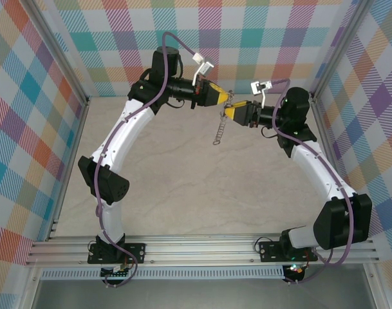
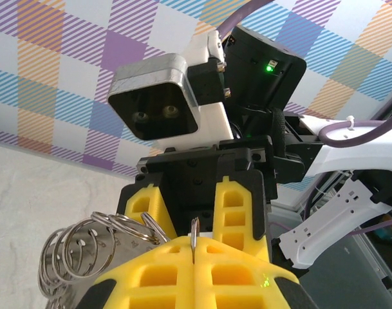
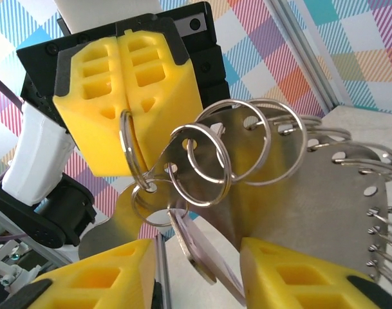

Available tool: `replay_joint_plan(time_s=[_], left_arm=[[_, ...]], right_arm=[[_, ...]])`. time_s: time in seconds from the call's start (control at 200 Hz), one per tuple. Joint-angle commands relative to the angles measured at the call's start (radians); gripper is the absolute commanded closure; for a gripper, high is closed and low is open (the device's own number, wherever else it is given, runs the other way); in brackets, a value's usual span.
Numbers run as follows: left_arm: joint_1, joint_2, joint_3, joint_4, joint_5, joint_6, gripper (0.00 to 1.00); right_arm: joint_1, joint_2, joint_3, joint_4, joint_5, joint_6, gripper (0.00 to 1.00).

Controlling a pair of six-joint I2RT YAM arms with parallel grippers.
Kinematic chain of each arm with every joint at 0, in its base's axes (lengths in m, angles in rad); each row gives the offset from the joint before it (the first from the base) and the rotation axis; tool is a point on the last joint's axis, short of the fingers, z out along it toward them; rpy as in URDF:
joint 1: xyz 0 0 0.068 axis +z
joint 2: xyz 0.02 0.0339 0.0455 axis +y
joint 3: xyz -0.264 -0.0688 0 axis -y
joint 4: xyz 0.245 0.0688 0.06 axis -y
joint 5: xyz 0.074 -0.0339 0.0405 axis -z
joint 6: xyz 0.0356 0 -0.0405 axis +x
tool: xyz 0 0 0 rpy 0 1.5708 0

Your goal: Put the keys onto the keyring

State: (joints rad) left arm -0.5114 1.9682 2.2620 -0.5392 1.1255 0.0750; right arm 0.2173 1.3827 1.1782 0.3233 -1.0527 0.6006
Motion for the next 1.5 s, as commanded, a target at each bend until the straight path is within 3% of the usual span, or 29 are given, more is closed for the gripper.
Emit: replay_joint_plan(time_s=[0.0,0.12,0.32,0.78,1.07,1.495], left_arm=[[-0.01,-0.04,0.039,0.052,0.033,-0.007,1.0],[-0.01,-0.042,0.039,0.05,0.03,-0.006,1.0],[-0.01,-0.042,0.036,0.045,0.011,-0.007,1.0],[-0.007,-0.109,-0.064,0.081,-0.187,0.009,1.0],[-0.014,-0.164,-0.153,0.113,-0.3,0.027,1.0],[-0.018,-0.175,-0.166,0.075,-0.339,0.057,1.0]], right_arm=[[0.014,0.013,0.017,0.064,-0.023,0.015,0.64],[0.016,0.019,0.014,0.088,-0.018,0.033,0.72],[0.015,0.013,0.009,0.078,-0.007,0.041,1.0],[0.013,-0.068,0.041,-0.316,0.069,-0.136,1.0],[0.013,-0.044,0.128,-0.465,0.072,-0.177,1.0],[0.013,-0.012,0.265,-0.67,0.094,-0.27,1.0]])
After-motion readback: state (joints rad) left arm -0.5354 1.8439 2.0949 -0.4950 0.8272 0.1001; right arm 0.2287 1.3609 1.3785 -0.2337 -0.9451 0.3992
